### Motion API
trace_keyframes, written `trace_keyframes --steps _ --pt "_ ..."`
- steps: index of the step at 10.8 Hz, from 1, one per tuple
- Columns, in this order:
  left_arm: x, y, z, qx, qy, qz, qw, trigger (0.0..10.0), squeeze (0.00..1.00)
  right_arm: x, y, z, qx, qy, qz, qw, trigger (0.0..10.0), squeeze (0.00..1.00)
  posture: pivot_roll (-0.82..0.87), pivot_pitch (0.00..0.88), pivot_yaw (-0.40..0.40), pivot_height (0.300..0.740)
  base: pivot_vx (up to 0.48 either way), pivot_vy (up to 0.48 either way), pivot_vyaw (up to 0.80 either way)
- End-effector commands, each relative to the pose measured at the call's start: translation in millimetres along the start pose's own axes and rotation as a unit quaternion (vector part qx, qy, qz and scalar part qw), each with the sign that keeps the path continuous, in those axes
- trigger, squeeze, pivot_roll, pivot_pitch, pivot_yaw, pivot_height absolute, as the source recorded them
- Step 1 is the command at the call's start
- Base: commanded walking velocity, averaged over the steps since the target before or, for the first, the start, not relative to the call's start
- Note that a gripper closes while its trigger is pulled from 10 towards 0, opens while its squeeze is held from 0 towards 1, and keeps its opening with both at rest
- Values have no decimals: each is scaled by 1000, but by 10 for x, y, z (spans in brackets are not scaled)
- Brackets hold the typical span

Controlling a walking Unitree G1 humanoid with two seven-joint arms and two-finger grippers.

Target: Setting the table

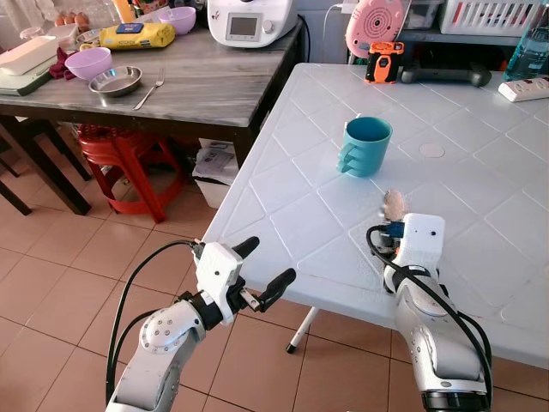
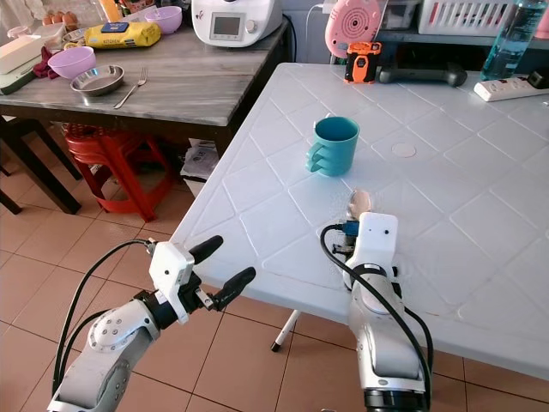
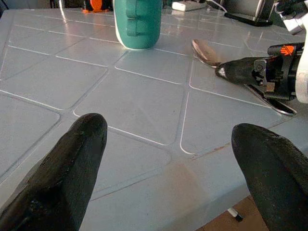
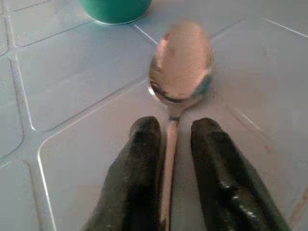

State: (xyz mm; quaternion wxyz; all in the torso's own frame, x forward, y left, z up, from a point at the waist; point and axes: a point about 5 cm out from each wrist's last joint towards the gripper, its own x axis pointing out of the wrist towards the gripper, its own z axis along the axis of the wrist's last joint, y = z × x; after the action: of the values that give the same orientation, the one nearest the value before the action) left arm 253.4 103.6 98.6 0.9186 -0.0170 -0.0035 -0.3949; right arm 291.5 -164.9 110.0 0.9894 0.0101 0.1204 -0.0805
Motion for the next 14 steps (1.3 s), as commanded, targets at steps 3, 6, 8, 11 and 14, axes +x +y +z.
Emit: trace_keyframes --steps 3,6,8,11,14 --pt "-23 1 4 -1 4 -9 1000 10000 0 -32 -52 -316 2 79 -10 997 0 0 -105 115 106 740 0 0 0" --pt "-15 12 6 2 3 -6 1000 10000 0 -29 -71 -285 6 70 -15 997 0 0 -107 113 105 740 0 0 0" --pt "-16 45 13 11 -2 11 1000 10000 0 -8 -51 -134 15 26 -9 1000 0 0 -107 111 106 740 0 0 0" --pt "6 130 34 26 -12 55 998 10000 0 -37 96 265 36 -93 30 995 0 0 -103 102 105 740 0 0 0" --pt "22 227 75 39 -26 100 994 10000 0 -109 111 469 52 -166 41 984 0 0 -100 100 107 740 0 0 0"
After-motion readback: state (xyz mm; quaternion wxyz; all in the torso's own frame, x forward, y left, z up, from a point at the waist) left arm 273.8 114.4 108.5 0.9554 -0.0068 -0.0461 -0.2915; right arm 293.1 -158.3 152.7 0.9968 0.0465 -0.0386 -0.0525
